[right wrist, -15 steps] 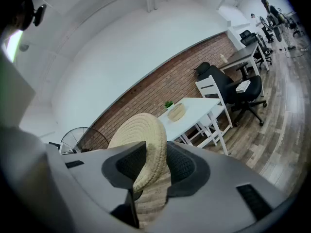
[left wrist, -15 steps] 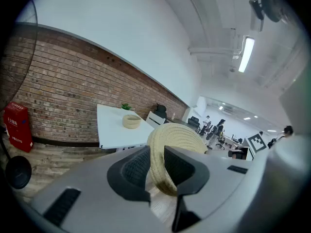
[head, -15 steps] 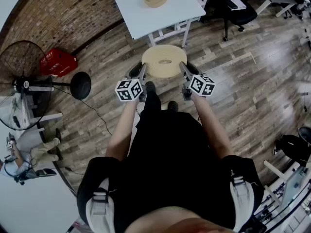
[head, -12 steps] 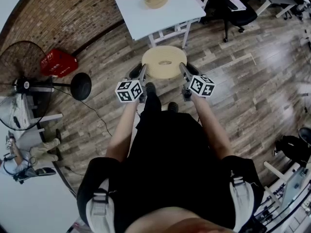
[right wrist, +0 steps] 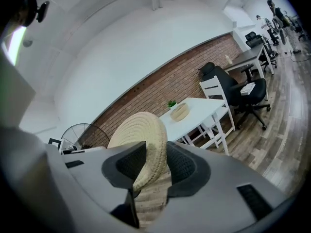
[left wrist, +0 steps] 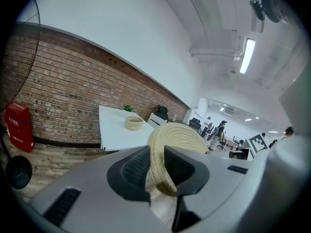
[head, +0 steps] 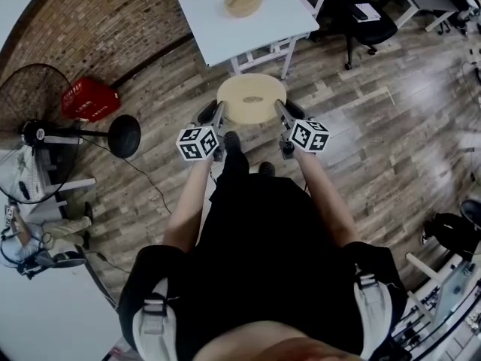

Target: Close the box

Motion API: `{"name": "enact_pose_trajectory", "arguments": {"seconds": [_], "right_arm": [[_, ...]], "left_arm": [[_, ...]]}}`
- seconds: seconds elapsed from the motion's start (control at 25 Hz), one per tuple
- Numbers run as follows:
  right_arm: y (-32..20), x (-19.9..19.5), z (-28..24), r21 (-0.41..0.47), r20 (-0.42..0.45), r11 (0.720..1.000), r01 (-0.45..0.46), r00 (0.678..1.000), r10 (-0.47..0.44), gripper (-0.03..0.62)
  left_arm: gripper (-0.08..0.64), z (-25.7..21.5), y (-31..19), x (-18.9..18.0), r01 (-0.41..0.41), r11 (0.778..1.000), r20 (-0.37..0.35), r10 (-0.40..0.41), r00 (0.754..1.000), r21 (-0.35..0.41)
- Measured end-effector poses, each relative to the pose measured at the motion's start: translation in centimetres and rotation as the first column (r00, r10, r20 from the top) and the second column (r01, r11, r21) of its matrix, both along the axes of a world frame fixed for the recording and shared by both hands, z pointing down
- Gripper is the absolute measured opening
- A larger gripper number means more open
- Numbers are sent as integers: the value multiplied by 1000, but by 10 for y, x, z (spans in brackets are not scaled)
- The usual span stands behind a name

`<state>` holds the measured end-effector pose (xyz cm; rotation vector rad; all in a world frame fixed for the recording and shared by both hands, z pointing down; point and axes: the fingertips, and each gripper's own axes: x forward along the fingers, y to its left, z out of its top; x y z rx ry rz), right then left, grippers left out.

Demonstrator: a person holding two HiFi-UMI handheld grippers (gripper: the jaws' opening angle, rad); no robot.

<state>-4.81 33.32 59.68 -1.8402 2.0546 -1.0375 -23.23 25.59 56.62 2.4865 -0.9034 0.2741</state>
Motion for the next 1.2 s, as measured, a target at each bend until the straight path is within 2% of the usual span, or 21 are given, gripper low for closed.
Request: {"name": "enact_pose_trajectory", "arguments": {"seconds": [0.56, 1.2], "right_arm": [[-34, -13, 8, -39, -43, 999, 36, 998, -38, 129], [-139, -7, 12, -82, -72, 996, -25, 997, 19, 129]], "left_arm": [[94, 5, -38, -9, 9, 1000, -16, -10, 1000, -20], [92, 20, -160, 6, -63, 997, -21, 62, 998, -51]]}}
